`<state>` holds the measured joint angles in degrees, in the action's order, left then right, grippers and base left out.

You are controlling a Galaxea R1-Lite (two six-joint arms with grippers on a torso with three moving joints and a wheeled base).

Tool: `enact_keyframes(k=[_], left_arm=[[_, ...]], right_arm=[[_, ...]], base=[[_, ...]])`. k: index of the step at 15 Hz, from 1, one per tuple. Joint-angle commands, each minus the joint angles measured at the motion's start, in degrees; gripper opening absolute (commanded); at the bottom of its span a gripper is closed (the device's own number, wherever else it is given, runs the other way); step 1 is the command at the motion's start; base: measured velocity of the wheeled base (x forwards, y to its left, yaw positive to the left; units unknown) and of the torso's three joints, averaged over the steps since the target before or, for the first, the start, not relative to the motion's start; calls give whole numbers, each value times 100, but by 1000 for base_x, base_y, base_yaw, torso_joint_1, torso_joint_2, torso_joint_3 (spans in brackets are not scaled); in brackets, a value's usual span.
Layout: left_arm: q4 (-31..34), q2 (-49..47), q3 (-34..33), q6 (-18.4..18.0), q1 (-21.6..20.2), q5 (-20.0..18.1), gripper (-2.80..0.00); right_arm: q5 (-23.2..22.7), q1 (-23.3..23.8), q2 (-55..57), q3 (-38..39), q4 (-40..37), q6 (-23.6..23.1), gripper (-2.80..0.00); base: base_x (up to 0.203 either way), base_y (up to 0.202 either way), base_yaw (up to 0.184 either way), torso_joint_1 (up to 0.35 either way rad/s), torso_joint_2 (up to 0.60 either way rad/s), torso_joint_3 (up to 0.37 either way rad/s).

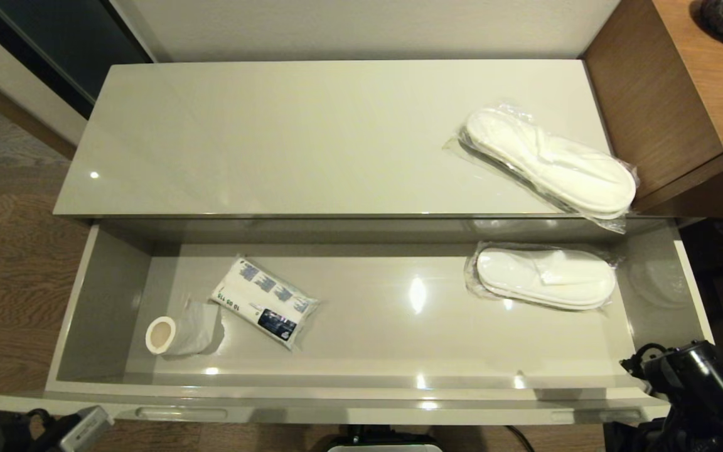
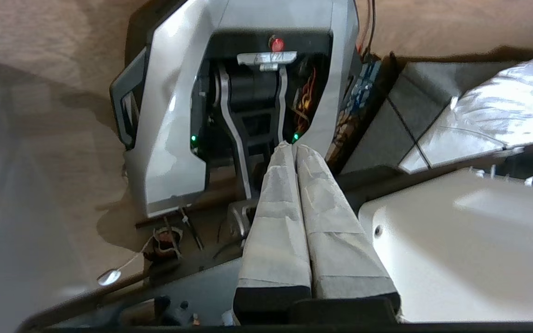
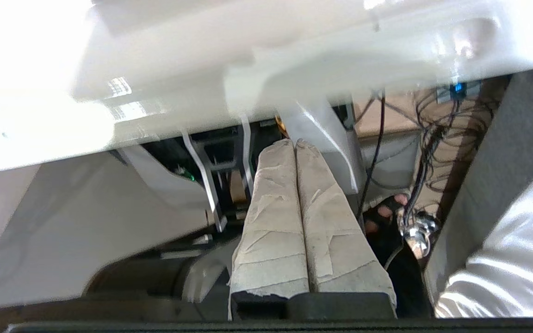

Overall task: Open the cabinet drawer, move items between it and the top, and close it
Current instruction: Close the drawer

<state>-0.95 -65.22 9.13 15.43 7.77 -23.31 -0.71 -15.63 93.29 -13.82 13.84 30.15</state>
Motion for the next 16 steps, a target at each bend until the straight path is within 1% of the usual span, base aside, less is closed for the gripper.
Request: enact_keyframes(k=[1, 2, 3, 6, 7, 8, 9, 10, 12, 13, 14, 16], left_arm=[[-456, -566, 128, 96, -23, 55, -280], [-610, -627, 144, 129, -37, 115, -280], [-1043, -821, 111, 135, -33, 225, -280], [-2312, -2211, -18, 161, 117, 641, -280], [-2869, -2489, -118, 184, 232, 733, -280], [-3103, -2583, -202, 191, 352, 739, -280], [-3089, -2552, -360, 188, 544, 690, -280], [-3083, -2553, -455, 185, 603, 638, -280], [-3162, -2731, -464, 223, 597, 631, -280], [-3417, -2966, -417, 297, 576, 678, -280], [-3940, -3185, -389, 435, 563, 776, -280], [-4881, -3699, -374, 697, 570, 1247, -280]], right_arm=[[0, -2, 207, 3, 111, 17, -280], [32, 2, 213, 3, 153, 52, -280], [88, -2, 233, 3, 225, 123, -280], [185, 7, 276, -16, 295, 141, -280], [185, -2, 242, -33, 295, 141, -280], [185, -2, 263, -33, 298, 141, -280], [178, 2, 294, -39, 304, 141, -280], [176, 3, 291, -46, 305, 141, -280], [194, 7, 295, -68, 409, 167, -280], [240, 8, 295, -70, 599, 296, -280], [421, 9, 330, -64, 986, 452, -280], [1002, 15, 517, -36, 1695, 543, -280]], base=[[0, 0, 0, 0, 0, 0], [0, 0, 0, 0, 0, 0], [0, 0, 0, 0, 0, 0], [0, 0, 0, 0, 0, 0], [0, 0, 0, 0, 0, 0], [0, 0, 0, 0, 0, 0], [0, 0, 0, 0, 0, 0], [0, 0, 0, 0, 0, 0], [0, 0, 0, 0, 0, 0], [0, 0, 0, 0, 0, 0], [0, 0, 0, 0, 0, 0], [0, 0, 0, 0, 0, 0]])
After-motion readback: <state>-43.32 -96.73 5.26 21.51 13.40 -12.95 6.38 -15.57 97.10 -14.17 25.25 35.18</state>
